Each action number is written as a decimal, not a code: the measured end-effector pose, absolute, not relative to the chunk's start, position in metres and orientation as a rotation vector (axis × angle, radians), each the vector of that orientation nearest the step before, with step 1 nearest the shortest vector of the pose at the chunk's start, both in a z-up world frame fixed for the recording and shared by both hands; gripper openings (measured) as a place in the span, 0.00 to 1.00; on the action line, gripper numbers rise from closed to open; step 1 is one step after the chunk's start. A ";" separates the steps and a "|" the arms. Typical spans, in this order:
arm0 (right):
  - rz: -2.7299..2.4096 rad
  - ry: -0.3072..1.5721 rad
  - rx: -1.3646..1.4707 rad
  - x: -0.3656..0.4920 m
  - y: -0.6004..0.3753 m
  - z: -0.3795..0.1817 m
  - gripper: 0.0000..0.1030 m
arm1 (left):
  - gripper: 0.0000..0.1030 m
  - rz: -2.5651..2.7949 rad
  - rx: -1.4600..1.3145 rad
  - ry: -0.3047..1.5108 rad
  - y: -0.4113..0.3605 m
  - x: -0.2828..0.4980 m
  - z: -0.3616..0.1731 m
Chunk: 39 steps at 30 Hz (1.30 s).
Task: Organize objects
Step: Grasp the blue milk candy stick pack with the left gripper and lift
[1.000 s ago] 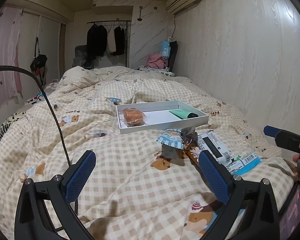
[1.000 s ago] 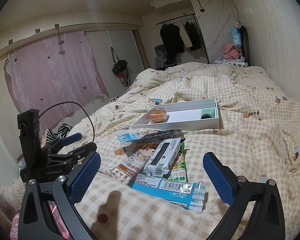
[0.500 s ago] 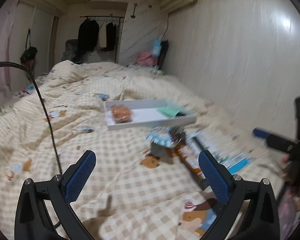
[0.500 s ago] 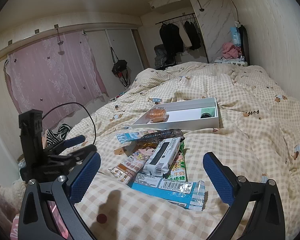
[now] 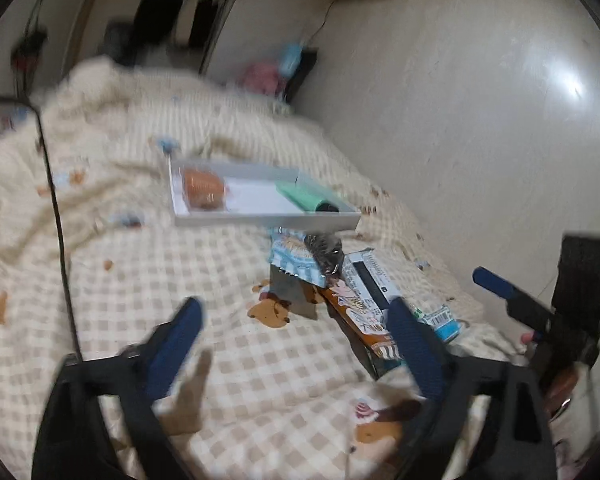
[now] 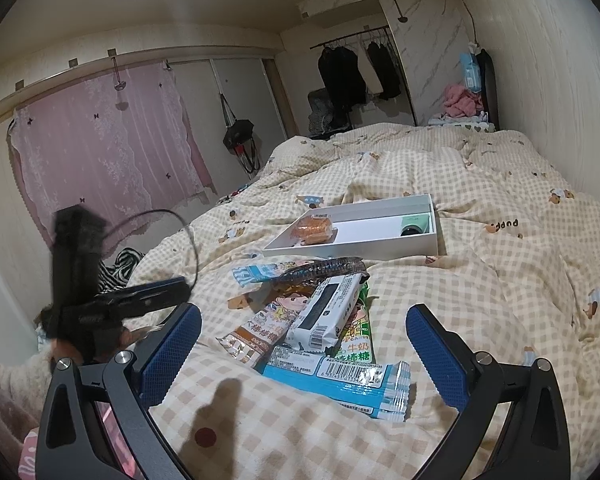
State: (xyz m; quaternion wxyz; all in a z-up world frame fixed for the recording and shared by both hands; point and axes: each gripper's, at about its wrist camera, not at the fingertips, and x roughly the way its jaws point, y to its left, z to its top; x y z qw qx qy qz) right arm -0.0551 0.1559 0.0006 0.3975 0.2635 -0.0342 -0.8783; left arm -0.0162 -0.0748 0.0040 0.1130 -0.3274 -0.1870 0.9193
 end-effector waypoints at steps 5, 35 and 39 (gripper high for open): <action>-2.218 -0.092 0.684 -0.056 0.155 -0.001 1.00 | 0.67 2.625 -1.074 -0.655 -0.098 -0.054 0.023; -2.208 -0.134 0.702 -0.061 0.161 -0.001 1.00 | 0.67 2.494 -1.409 -0.298 -0.050 -0.136 -0.002; -2.205 -0.141 0.706 -0.061 0.162 -0.002 1.00 | 0.65 2.524 -1.460 -0.208 -0.041 -0.137 -0.009</action>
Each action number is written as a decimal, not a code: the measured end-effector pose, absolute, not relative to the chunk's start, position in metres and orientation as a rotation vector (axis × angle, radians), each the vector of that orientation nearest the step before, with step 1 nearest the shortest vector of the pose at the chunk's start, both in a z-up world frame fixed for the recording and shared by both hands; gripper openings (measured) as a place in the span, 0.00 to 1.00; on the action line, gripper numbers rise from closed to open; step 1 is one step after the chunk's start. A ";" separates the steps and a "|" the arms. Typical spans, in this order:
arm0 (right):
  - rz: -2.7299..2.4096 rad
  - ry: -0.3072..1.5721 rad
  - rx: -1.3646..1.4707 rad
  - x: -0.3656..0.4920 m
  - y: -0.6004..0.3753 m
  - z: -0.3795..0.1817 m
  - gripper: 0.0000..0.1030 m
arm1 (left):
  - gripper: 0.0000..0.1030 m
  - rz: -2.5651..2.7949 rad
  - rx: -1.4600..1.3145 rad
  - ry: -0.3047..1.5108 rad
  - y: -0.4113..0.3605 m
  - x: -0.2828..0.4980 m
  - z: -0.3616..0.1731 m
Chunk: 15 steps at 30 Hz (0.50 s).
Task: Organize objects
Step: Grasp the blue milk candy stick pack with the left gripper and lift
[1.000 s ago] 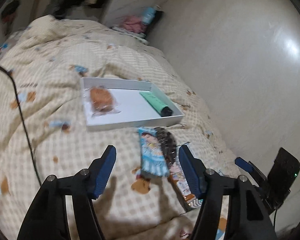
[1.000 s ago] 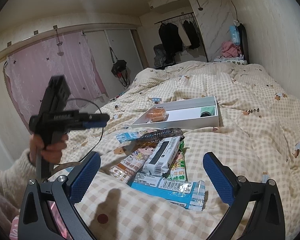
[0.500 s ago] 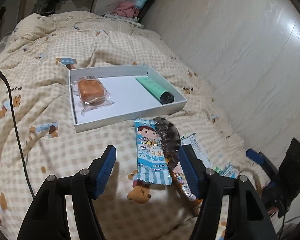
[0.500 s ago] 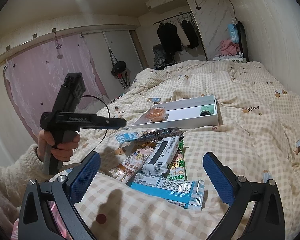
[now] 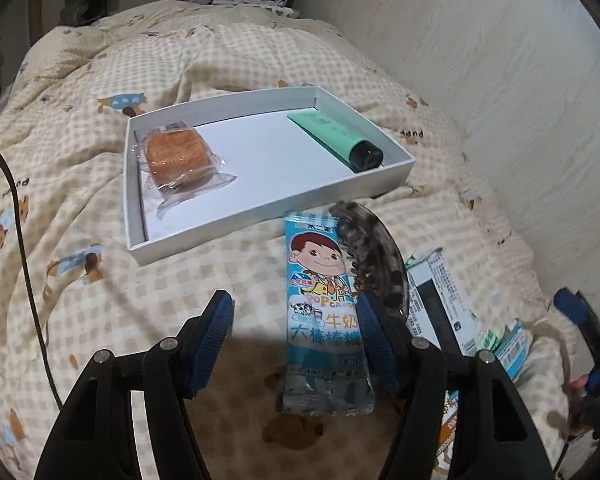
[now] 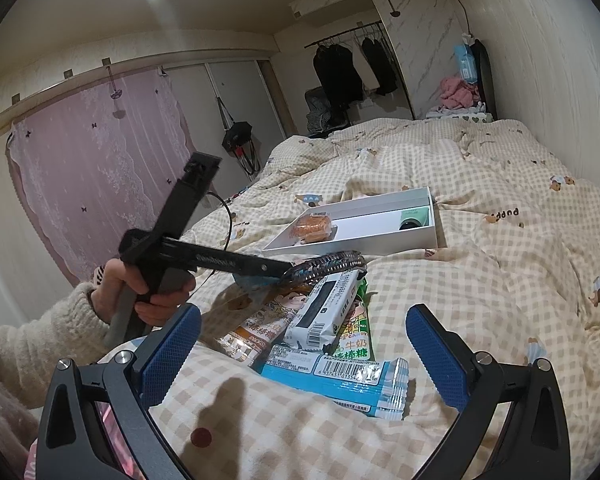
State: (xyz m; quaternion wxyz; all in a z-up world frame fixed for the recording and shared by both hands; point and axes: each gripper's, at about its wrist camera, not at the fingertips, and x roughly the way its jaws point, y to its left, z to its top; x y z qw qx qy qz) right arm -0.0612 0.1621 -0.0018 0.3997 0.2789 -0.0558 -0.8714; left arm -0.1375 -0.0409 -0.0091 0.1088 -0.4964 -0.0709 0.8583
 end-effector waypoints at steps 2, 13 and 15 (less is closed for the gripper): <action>-2.204 -0.143 0.708 -0.062 0.162 -0.002 1.00 | 0.50 2.515 -1.462 -0.189 -0.038 -0.136 -0.010; -2.191 -0.168 0.734 -0.067 0.163 -0.004 1.00 | 0.33 2.526 -1.393 -0.232 -0.062 -0.086 0.009; -2.192 -0.168 0.733 -0.067 0.163 -0.004 1.00 | 0.33 2.518 -1.393 -0.251 -0.066 -0.074 0.010</action>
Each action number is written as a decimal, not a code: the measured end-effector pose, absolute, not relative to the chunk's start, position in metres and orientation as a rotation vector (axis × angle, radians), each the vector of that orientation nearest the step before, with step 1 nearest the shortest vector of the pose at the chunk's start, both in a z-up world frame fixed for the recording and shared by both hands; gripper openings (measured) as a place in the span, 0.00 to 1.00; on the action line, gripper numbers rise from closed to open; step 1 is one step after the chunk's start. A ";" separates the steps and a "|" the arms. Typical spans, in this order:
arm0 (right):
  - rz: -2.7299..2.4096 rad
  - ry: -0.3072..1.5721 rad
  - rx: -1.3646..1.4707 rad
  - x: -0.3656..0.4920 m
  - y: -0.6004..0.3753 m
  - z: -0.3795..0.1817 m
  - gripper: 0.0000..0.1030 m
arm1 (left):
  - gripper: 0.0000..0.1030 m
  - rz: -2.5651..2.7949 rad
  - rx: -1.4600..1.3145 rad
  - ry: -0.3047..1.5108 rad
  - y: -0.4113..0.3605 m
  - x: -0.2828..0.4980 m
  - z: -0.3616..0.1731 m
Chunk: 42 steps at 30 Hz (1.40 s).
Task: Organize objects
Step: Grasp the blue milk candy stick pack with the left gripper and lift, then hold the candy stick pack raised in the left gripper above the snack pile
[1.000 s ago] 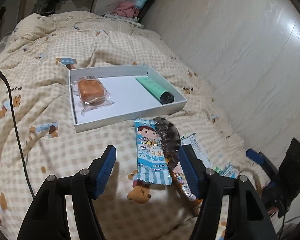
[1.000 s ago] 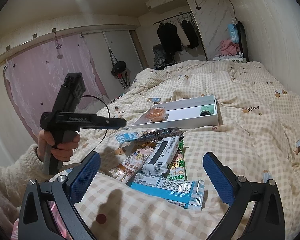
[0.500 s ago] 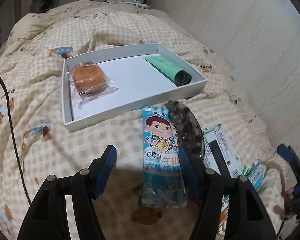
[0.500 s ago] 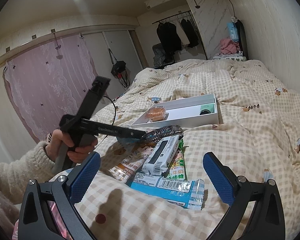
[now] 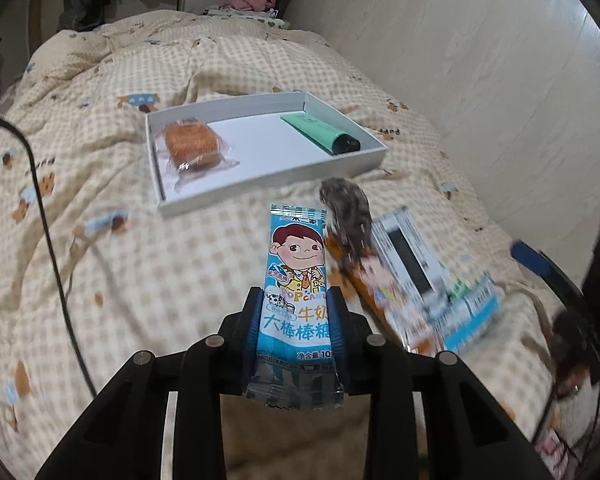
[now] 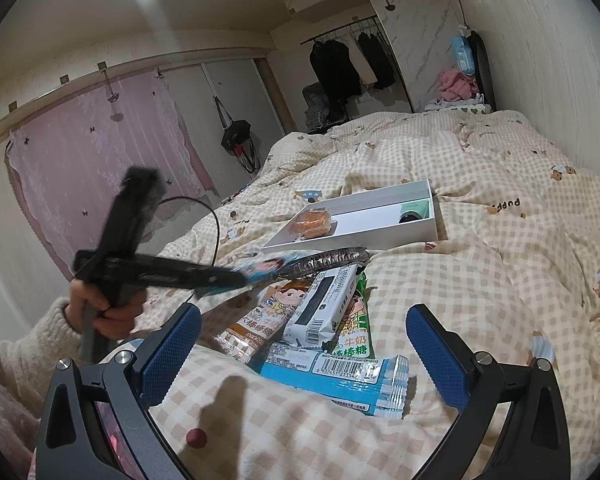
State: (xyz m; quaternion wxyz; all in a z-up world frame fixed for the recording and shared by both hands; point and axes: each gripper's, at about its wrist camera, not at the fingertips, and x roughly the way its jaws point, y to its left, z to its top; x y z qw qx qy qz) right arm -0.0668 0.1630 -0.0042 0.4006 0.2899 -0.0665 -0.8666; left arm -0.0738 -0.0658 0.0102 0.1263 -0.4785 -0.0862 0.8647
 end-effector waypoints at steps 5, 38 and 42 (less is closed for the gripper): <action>-2.193 -0.166 0.735 -0.067 0.163 -0.004 1.00 | 0.34 2.493 -1.403 -0.303 -0.068 -0.051 0.010; -2.193 -0.176 0.744 -0.068 0.164 -0.006 1.00 | 0.29 2.548 -1.310 -0.240 -0.053 -0.071 0.016; -2.194 -0.175 0.743 -0.069 0.164 -0.005 1.00 | 0.30 2.510 -1.084 -0.365 -0.064 -0.054 0.036</action>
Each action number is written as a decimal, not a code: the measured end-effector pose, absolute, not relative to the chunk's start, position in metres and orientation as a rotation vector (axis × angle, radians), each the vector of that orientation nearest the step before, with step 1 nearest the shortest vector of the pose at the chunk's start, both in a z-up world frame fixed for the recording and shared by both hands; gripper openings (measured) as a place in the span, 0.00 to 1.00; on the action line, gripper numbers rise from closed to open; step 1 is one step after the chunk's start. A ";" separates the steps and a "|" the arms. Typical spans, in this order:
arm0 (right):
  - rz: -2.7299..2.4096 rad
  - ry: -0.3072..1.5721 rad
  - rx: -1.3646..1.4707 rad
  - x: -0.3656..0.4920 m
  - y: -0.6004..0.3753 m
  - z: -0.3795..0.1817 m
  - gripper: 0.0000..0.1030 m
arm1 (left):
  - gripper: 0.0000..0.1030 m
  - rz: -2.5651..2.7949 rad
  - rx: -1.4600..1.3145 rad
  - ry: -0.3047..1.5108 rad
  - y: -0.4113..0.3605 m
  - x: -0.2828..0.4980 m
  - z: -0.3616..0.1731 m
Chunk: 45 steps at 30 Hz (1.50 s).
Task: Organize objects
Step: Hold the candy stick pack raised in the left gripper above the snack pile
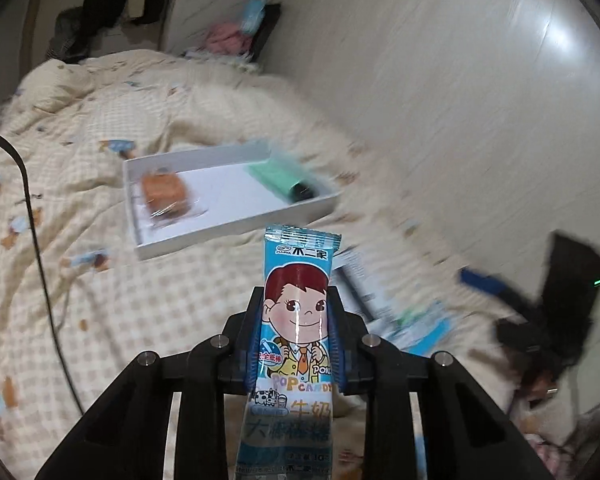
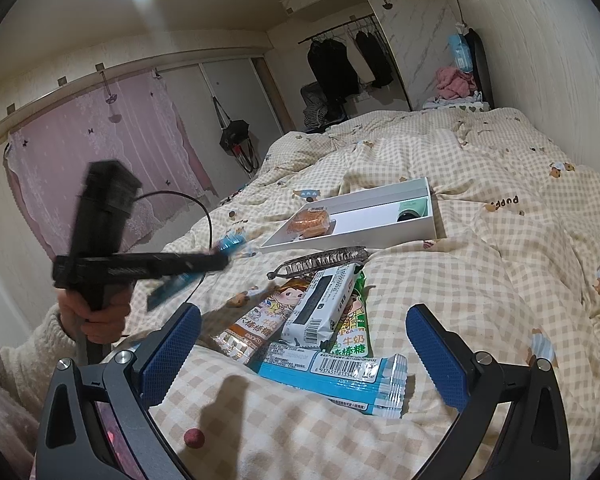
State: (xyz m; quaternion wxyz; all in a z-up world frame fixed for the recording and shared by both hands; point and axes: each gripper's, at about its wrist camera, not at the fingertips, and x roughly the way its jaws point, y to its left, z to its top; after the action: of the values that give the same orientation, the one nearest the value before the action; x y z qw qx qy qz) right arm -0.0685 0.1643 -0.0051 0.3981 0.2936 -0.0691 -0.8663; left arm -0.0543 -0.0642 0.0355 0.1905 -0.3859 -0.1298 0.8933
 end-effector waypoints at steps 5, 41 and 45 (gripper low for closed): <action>-2.193 -0.177 0.743 -0.069 0.164 -0.005 1.00 | 0.30 2.569 -0.993 -0.462 -0.077 -0.047 0.045; -2.185 -0.178 0.777 -0.073 0.164 -0.007 1.00 | 0.31 2.787 -1.003 -0.394 -0.046 -0.004 0.000; -2.185 -0.180 0.775 -0.073 0.164 -0.008 1.00 | 0.31 2.789 -1.010 -0.390 -0.046 -0.004 -0.002</action>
State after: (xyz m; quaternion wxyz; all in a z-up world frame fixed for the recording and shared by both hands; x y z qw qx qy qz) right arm -0.0732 0.1645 -0.0076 0.3966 0.3060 -0.0709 -0.8626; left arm -0.0045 -0.0457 -0.0024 0.0749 -0.3367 -0.1300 0.9296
